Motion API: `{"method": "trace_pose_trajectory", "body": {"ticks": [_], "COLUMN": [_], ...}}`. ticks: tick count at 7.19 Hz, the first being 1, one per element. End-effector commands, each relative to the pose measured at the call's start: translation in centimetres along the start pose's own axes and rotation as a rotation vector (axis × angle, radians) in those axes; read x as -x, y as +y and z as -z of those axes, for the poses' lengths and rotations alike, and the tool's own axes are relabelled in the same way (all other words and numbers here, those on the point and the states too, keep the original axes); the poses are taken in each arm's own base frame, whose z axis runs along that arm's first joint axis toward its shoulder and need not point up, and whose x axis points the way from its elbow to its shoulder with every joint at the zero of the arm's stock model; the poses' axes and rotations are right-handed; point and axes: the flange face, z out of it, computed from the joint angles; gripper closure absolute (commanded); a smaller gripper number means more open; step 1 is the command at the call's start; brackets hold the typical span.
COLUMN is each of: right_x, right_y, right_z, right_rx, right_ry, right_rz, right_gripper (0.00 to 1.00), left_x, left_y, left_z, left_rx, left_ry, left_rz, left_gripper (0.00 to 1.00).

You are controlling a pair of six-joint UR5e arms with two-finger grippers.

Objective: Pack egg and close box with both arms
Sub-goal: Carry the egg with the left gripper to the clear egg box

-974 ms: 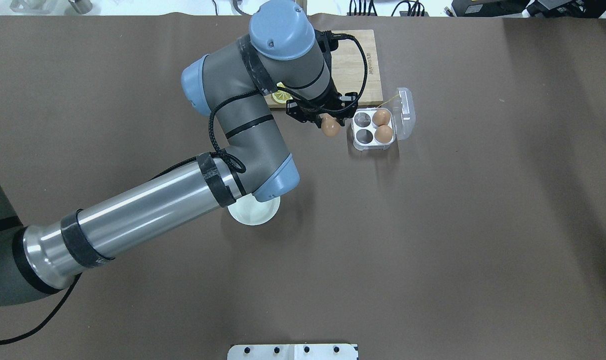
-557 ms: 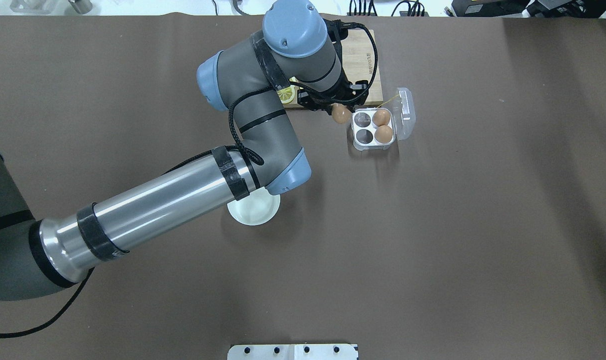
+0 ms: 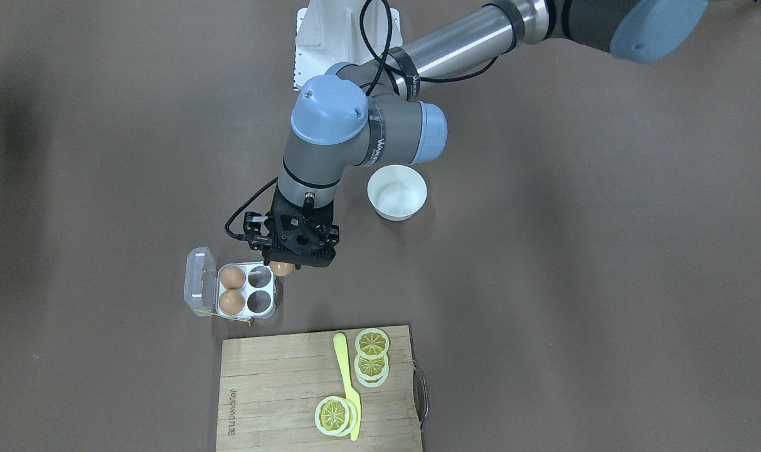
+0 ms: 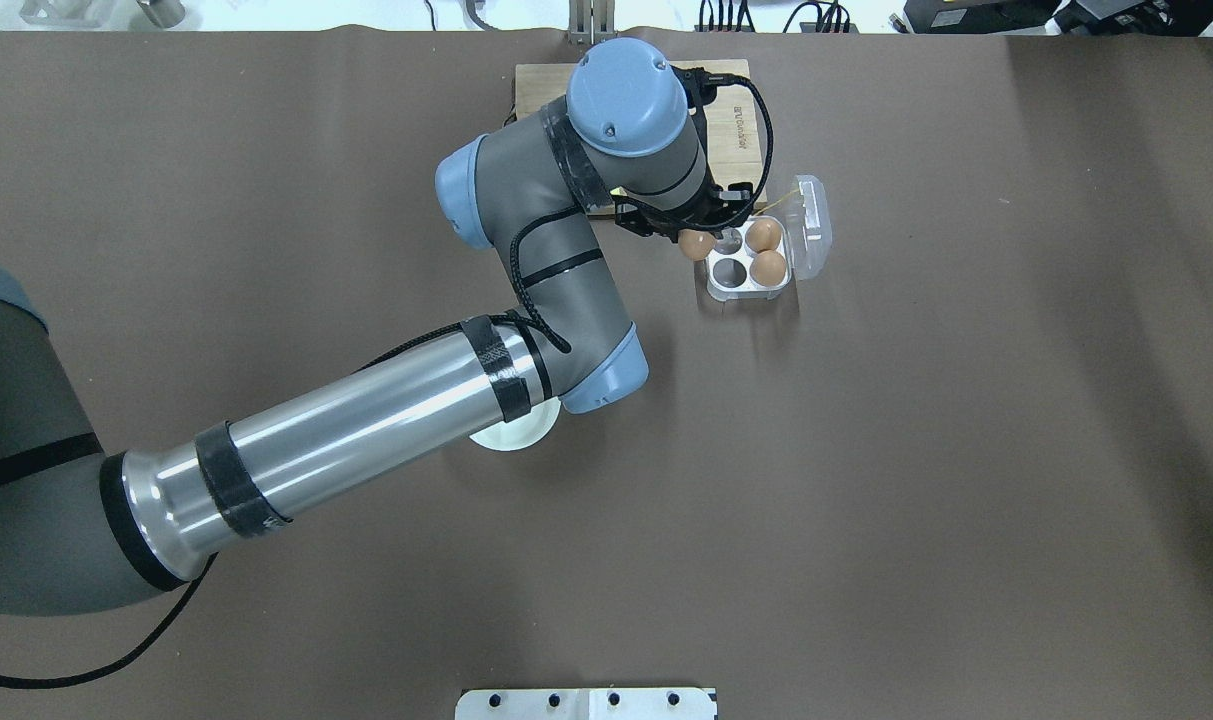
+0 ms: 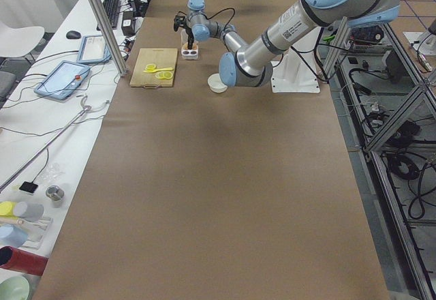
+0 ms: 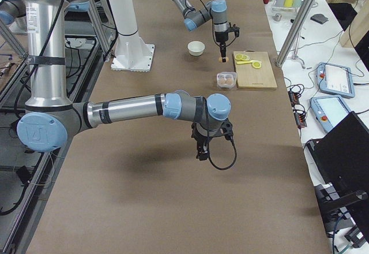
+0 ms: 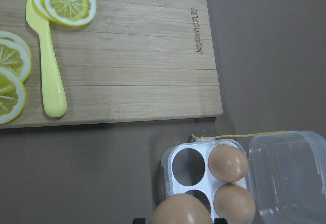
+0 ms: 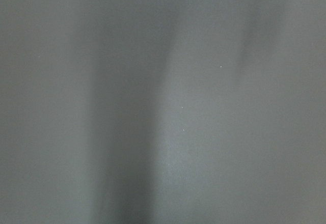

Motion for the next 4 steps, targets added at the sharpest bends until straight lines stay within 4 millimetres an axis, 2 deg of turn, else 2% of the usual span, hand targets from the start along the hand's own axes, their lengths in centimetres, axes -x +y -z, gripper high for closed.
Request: {"method": "trace_pose_trajectory", "body": {"ticks": [1, 2, 4], "right_x": [0.2, 0.2, 0.2], "right_y": [-0.3, -0.3, -0.3], "right_z": [-0.2, -0.3, -0.3], "right_rx": [0.005, 0.007, 0.007], "right_ry": [0.001, 0.002, 0.002], "right_rz": [0.006, 0.007, 0.007], "right_gripper": [0.00, 0.00, 0.00], "left_x": [-1.5, -2.1, -4.1], "left_y": [3.8, 5.5, 6.5], "left_z": [-2.4, -3.3, -3.4], "left_rx": [0.006, 0.023, 0.006], "left_ry": [-0.018, -0.019, -0.017], "left_rz": [-0.025, -0.034, -0.044], "left_gripper": [0.69, 0.69, 0.69]}}
